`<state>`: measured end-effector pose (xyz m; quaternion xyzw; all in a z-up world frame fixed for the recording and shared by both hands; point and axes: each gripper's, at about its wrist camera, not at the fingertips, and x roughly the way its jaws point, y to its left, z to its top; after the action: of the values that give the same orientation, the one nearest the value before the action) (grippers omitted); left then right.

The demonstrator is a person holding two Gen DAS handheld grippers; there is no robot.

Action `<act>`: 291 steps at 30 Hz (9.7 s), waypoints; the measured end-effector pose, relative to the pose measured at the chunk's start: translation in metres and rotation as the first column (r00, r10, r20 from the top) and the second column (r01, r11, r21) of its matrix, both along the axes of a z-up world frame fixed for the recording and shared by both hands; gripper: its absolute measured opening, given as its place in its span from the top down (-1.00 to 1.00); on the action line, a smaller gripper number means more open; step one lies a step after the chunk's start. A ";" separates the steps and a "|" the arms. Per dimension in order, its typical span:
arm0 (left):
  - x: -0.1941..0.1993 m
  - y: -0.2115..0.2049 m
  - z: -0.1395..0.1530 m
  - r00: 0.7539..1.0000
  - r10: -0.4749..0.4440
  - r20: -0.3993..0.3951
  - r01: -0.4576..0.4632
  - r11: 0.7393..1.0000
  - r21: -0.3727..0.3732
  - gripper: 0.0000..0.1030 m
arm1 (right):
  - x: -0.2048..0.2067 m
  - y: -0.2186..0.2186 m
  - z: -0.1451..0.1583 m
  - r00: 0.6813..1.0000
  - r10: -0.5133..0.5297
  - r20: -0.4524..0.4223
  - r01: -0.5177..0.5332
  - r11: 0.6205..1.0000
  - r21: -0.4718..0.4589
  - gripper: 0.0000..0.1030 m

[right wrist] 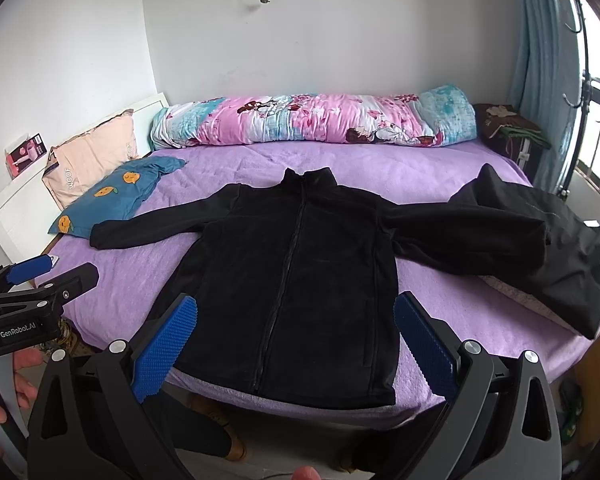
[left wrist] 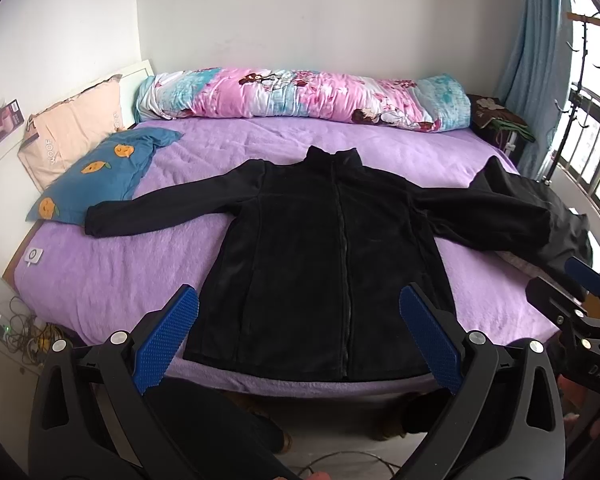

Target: Fold large clothes

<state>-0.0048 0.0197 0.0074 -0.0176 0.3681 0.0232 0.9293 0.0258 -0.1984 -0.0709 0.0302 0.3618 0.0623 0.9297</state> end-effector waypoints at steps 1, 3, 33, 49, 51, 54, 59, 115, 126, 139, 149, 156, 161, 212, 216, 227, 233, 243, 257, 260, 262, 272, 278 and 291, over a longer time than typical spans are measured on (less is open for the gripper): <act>0.000 0.000 0.000 1.000 0.001 0.001 -0.001 1.000 0.002 -0.90 | 0.000 0.000 0.000 1.000 0.000 0.000 0.000 1.000 0.000 -0.88; 0.000 0.000 0.000 1.000 0.000 -0.001 0.000 1.000 0.001 -0.90 | 0.001 0.000 0.000 1.000 0.000 -0.001 0.000 1.000 0.002 -0.88; 0.003 -0.001 -0.003 1.000 0.005 -0.014 -0.005 1.000 -0.015 -0.90 | 0.006 -0.005 -0.002 1.000 -0.010 -0.014 0.010 1.000 0.016 -0.88; 0.098 0.027 -0.040 1.000 0.013 0.013 -0.013 1.000 -0.014 -0.90 | 0.081 -0.061 -0.039 0.989 -0.147 -0.020 0.146 0.988 -0.056 -0.88; 0.118 0.030 -0.054 1.000 0.005 0.013 -0.004 1.000 -0.028 -0.90 | 0.100 -0.079 -0.052 0.980 -0.199 -0.022 0.196 0.977 -0.078 -0.88; 0.158 0.026 -0.082 1.000 -0.008 0.014 0.008 1.000 -0.014 -0.90 | 0.131 -0.109 -0.073 0.965 -0.260 -0.008 0.258 0.959 -0.118 -0.88; 0.229 0.015 -0.136 0.999 -0.044 0.011 0.044 0.998 -0.036 -0.90 | 0.183 -0.174 -0.110 0.924 -0.382 -0.027 0.374 0.916 -0.147 -0.88; 0.446 -0.266 -0.326 0.928 -0.330 -0.172 0.312 0.942 -0.123 -0.90 | 0.298 -0.268 -0.064 0.963 -0.252 0.094 0.255 0.966 -0.027 0.61; 0.408 -0.148 -0.282 0.942 -0.319 -0.103 0.287 0.926 -0.247 -0.89 | 0.363 -0.064 -0.034 0.987 0.081 0.135 -0.069 0.994 -0.090 0.61; 0.383 -0.042 -0.236 0.965 -0.254 -0.062 0.224 0.925 -0.308 -0.89 | 0.398 0.037 0.014 0.970 0.159 0.184 -0.135 0.982 -0.134 0.64; 0.355 0.098 -0.254 0.988 -0.003 -0.153 -0.045 0.950 -0.308 -0.89 | 0.417 0.220 0.037 0.891 0.432 0.140 -0.385 0.882 -0.272 0.65; 0.318 0.211 -0.238 0.967 0.214 -0.141 -0.245 0.934 -0.260 -0.90 | 0.384 0.338 -0.122 0.810 0.581 -0.086 -0.581 0.771 -0.261 0.65; 0.302 0.277 -0.259 0.909 0.350 -0.224 -0.400 0.884 -0.241 -0.90 | 0.352 0.355 -0.257 0.754 0.610 -0.243 -0.656 0.694 -0.296 0.66; 0.404 0.170 -0.289 0.922 -0.109 -0.372 -0.025 0.941 -0.337 0.52 | 0.596 0.086 -0.308 0.251 0.645 -0.722 -0.876 0.468 0.114 0.64; 0.404 0.165 -0.285 0.926 -0.128 -0.355 0.008 0.947 -0.321 0.65 | 0.583 0.076 -0.291 0.267 0.657 -0.705 -0.882 0.461 0.095 0.77; 0.417 0.152 -0.234 0.969 -0.244 -0.031 0.198 0.850 -0.489 0.65 | 0.597 -0.012 -0.214 0.471 0.582 -0.663 -0.818 0.570 -0.080 0.79; 0.460 0.165 -0.259 0.991 -0.098 -0.095 0.061 0.941 -0.332 -0.11 | 0.608 -0.019 -0.244 0.525 0.511 -0.681 -0.775 0.618 -0.134 0.75; 0.434 0.218 -0.238 0.992 -0.008 -0.128 -0.039 0.933 -0.359 -0.91 | 0.596 -0.001 -0.205 0.686 0.528 -0.500 -0.680 0.711 -0.181 -0.61; 0.441 0.211 -0.270 0.942 0.045 -0.332 -0.134 0.959 -0.250 -0.89 | 0.520 0.241 -0.215 0.737 0.581 -0.344 -0.661 0.725 -0.192 -0.63; 0.436 0.221 -0.276 0.932 0.064 -0.356 -0.156 0.959 -0.236 -0.89 | 0.506 0.257 -0.235 0.732 0.583 -0.351 -0.660 0.736 -0.154 -0.61; 0.433 0.227 -0.279 0.928 0.071 -0.367 -0.160 0.963 -0.218 -0.89 | 0.491 0.279 -0.252 0.719 0.590 -0.369 -0.678 0.713 -0.181 -0.58; 0.430 0.226 -0.280 0.928 0.020 -0.372 -0.119 0.963 -0.243 -0.89 | 0.482 0.256 -0.247 0.743 0.580 -0.334 -0.630 0.774 -0.059 -0.78; 0.430 0.220 -0.278 0.929 0.015 -0.370 -0.114 0.962 -0.248 -0.89 | 0.465 0.263 -0.224 0.732 0.603 -0.318 -0.641 0.767 -0.022 -0.87; 0.427 0.237 -0.273 0.940 0.006 -0.340 -0.105 0.957 -0.272 -0.89 | 0.452 0.269 -0.204 0.718 0.547 -0.431 -0.603 0.798 0.008 -0.85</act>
<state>0.4225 0.2564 -0.2660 -0.1580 0.5197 -0.0012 0.8396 0.4775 0.0703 -0.2745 -0.1333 0.5439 0.3163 0.7657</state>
